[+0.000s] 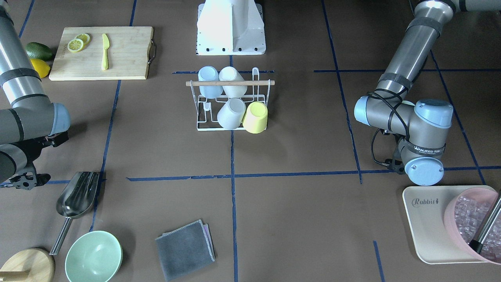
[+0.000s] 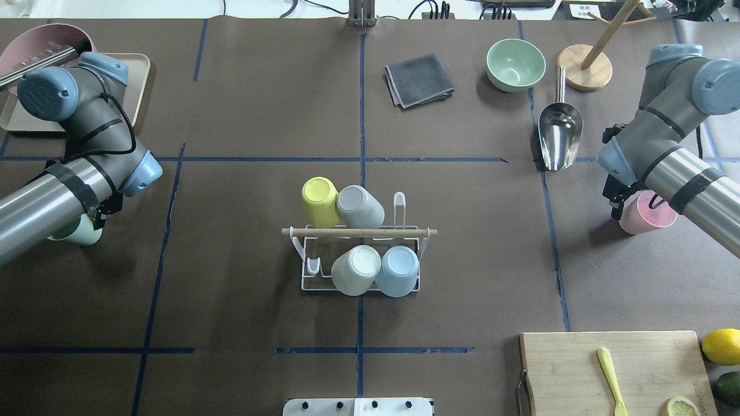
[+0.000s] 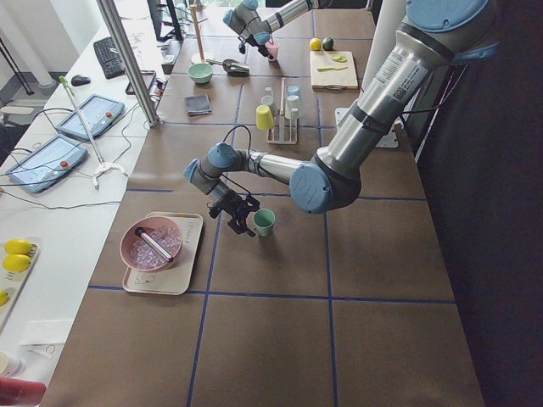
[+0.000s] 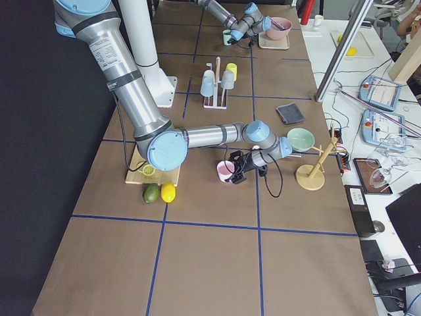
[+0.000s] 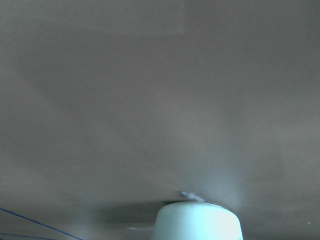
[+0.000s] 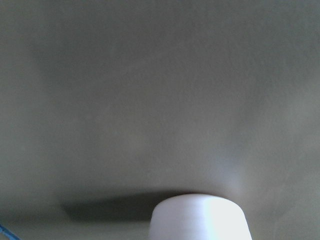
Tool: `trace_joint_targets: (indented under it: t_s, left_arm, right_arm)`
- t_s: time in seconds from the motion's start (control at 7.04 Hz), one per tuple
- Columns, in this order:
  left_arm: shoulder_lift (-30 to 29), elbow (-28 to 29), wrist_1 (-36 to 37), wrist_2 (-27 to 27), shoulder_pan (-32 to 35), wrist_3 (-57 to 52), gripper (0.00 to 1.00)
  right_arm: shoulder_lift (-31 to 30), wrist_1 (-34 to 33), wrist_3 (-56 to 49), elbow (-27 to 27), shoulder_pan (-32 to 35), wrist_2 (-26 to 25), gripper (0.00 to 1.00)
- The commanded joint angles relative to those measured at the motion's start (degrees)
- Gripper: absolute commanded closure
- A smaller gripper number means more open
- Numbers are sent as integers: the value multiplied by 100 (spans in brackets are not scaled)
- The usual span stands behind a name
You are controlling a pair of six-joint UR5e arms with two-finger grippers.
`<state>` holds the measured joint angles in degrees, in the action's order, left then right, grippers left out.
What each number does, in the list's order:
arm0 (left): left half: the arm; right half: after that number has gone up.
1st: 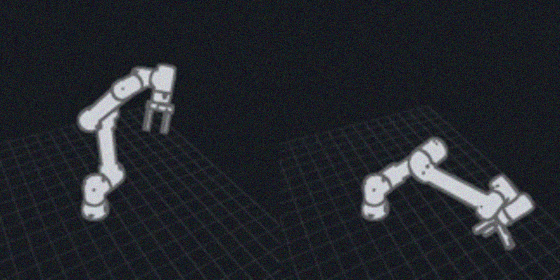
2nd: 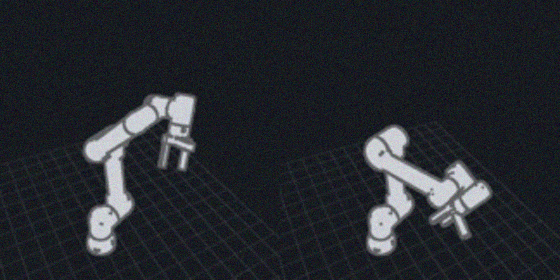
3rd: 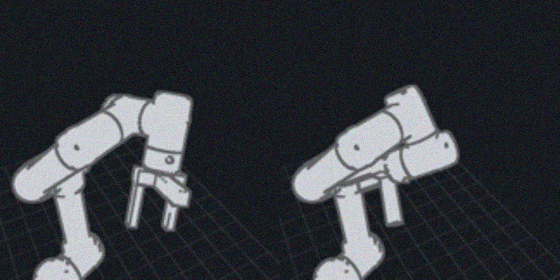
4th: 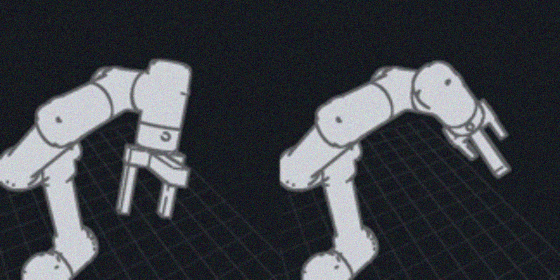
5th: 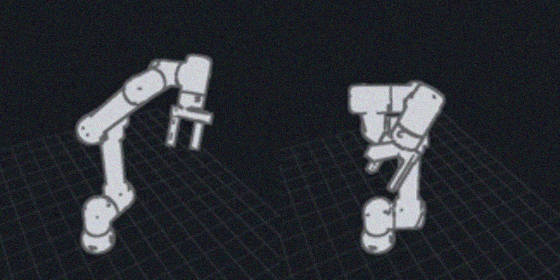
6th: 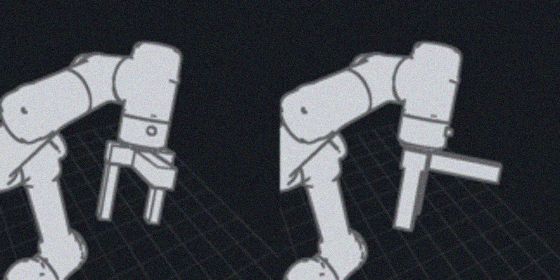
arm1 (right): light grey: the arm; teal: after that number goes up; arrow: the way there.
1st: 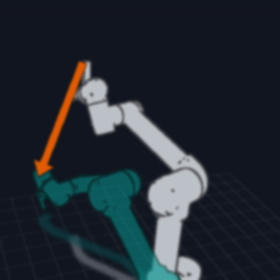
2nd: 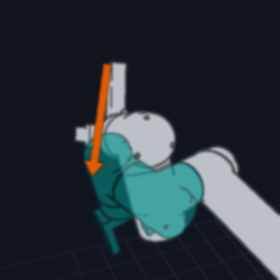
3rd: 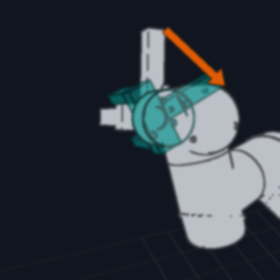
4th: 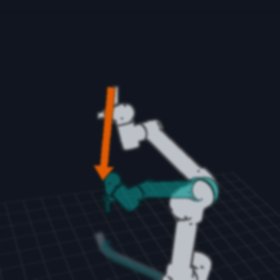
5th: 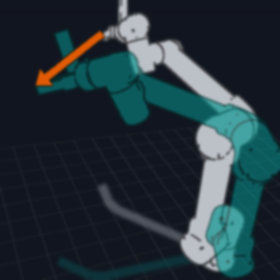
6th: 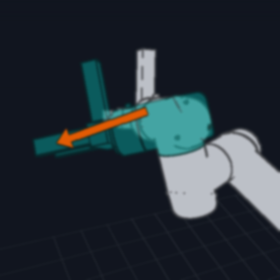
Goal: Place cup on cup holder
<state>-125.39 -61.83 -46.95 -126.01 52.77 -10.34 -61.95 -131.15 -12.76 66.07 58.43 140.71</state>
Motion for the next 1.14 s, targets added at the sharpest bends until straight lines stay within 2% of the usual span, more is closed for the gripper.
trace_joint_targets:
  t_s: [0.0, 0.28, 0.43, 0.57, 0.71, 0.85, 0.99]
  left_arm:
    - [67, 5, 107, -72, -3, -3, 0]
    - [155, 13, 116, -213, -12, -12, 0]
    - [156, 13, 116, -222, -12, -12, 0]
    - [156, 13, 194, -335, -21, -12, 0]
    - [156, 5, 256, -528, -30, -12, 10]
    - [156, 5, 283, -564, -38, -12, 30]
    - [156, -13, 466, -591, -47, -12, 67]
  right_arm:
    - [-54, 20, -121, 3, -68, -95, 1]
    - [-45, 46, -217, -6, -95, -350, 1]
    - [-54, 37, -305, -32, -104, -351, 35]
    - [-45, 29, -297, -33, -121, -351, 97]
    - [-45, 29, -297, -33, -121, -360, 100]
    - [-37, 29, -297, -24, -95, -403, 100]
    - [7, 37, -306, 20, 1, -508, 100]
